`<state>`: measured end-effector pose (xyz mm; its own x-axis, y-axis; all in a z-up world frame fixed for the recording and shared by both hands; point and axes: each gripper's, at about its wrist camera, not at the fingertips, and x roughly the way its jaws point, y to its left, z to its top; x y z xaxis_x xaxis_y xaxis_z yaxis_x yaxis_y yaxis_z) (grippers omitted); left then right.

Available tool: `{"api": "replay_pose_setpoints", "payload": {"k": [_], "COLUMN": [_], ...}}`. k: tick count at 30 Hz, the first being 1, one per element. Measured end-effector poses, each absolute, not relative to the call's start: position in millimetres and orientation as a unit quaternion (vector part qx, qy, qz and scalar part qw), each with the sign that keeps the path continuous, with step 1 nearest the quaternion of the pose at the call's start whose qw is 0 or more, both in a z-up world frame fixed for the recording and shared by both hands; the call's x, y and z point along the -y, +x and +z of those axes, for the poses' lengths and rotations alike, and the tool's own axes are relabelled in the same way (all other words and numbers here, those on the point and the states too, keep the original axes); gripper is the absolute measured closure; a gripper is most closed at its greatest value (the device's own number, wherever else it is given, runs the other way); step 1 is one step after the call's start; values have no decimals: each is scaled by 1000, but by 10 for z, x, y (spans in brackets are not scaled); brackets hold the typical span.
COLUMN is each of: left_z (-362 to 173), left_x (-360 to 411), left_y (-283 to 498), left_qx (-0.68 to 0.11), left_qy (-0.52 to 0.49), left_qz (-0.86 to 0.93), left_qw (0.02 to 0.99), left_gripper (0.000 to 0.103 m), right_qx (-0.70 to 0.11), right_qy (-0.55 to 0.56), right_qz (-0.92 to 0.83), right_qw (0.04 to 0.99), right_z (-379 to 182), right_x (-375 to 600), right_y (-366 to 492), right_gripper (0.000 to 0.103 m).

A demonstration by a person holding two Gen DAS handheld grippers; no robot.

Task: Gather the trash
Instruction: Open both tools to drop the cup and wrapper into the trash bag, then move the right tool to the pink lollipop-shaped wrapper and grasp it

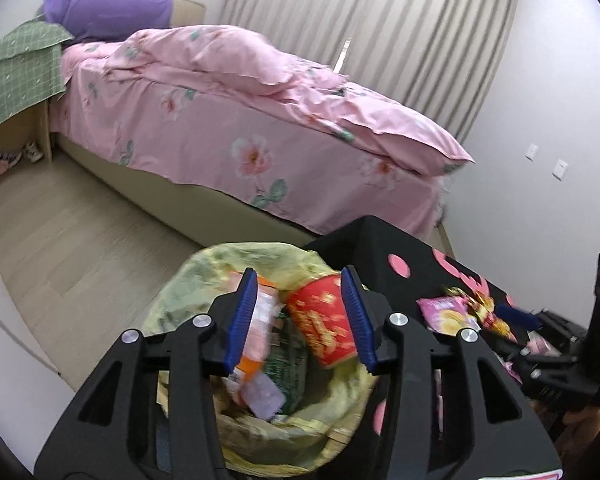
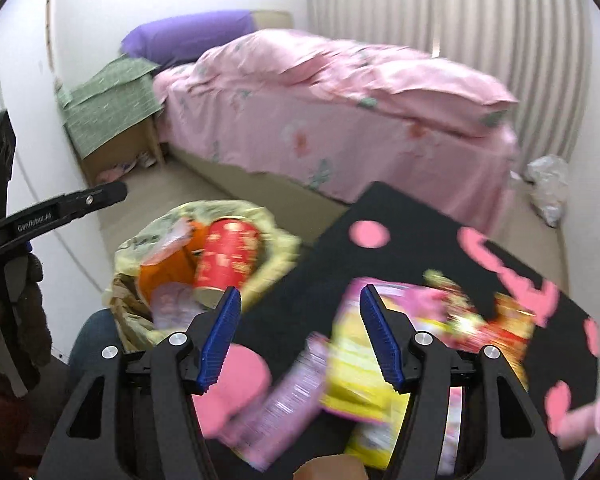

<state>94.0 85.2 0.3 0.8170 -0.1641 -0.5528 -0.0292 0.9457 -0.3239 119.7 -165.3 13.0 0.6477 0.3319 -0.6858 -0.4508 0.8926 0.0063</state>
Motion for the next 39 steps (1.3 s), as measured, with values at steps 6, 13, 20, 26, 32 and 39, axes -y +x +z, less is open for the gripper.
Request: {"api": "replay_pose_setpoints", "payload": {"k": [6,13,20,26,32,39], "left_z": [-71,-268,-464,-513,-558,-573], "left_x": [-236,581,887,919,905,859], "left_y": [885,813,860,904,934,914], "left_qx": [-323,-366,-395,-398,-400,-408], "left_qy": [-126,-65,-43,-53,-51,-54], "left_qz": [-118,-223,-225,-224,-205,-206], "left_qw": [931,901,890,888,892,888], "left_gripper": [60,60,60,60,60,60], "right_qx": [-343,-353,-360,-379,-386,-414], "right_qy": [-92,-84,-101,-50,-3,43], "right_qz": [142,81,25,48,32,46], "right_qw": [924,928,927,923,922,908], "right_z": [231,94,-161,-317,-434,-640], "right_x": [2387,3064,3400,3603,3724,3865], "right_y": [843,446,221,245,394,473], "right_gripper": [45,45,45,45,45,45]}}
